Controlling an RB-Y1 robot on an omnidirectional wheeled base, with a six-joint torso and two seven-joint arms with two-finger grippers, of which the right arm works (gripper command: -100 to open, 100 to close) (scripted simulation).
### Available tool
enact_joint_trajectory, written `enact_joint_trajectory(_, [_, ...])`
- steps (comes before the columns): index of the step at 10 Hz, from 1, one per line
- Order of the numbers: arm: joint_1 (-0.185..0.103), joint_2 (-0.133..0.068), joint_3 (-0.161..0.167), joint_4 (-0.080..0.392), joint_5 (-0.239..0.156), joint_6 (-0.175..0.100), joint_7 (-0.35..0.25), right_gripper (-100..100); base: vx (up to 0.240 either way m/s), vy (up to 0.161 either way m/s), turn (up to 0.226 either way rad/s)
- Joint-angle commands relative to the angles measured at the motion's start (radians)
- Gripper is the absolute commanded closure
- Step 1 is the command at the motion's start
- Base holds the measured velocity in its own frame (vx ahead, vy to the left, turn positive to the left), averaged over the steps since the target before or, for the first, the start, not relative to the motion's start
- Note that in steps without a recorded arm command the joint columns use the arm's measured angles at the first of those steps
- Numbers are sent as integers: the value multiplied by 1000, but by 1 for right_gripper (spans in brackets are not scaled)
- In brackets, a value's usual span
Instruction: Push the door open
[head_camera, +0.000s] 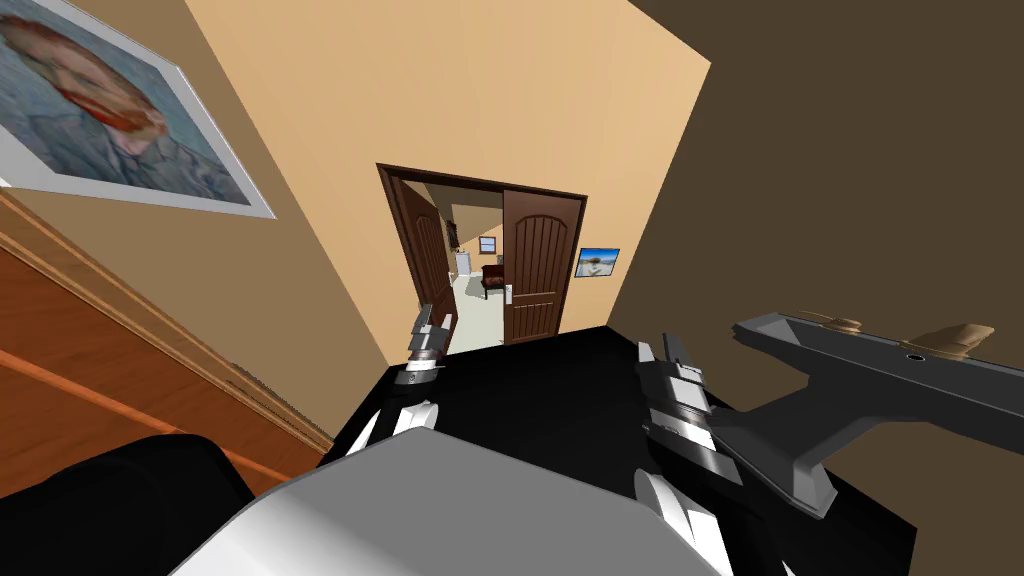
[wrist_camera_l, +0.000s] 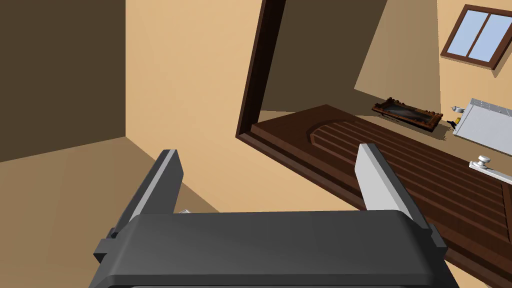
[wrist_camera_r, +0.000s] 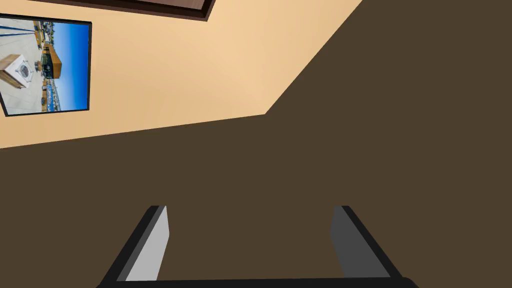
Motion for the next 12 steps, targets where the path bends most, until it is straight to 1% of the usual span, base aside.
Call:
enact_joint_trajectory(1, [-18,-9,19,26,-1,1,-5,-100,97,20,-64])
enact_joint_trajectory(2, [-23,-11,25,34,-1,2,-7,-100,165,26,-45])
enact_joint_trajectory(5, [-62,-28,68,91,-3,4,-19,-100,182,46,-67])
enact_joint_trajectory(6, [-70,-31,76,102,-3,5,-21,-100,168,57,-41])
enact_joint_trajectory(8, [-106,-44,116,155,-5,7,-32,-100,174,41,-92])
enact_joint_trajectory(9, [-116,-47,127,169,-6,8,-35,-100,144,38,-50])
enact_joint_trajectory(10, [-136,-53,149,199,-6,9,-41,-100,127,53,-81])
enact_joint_trajectory(12, [-159,-60,174,232,-8,11,-48,-100,126,66,-69])
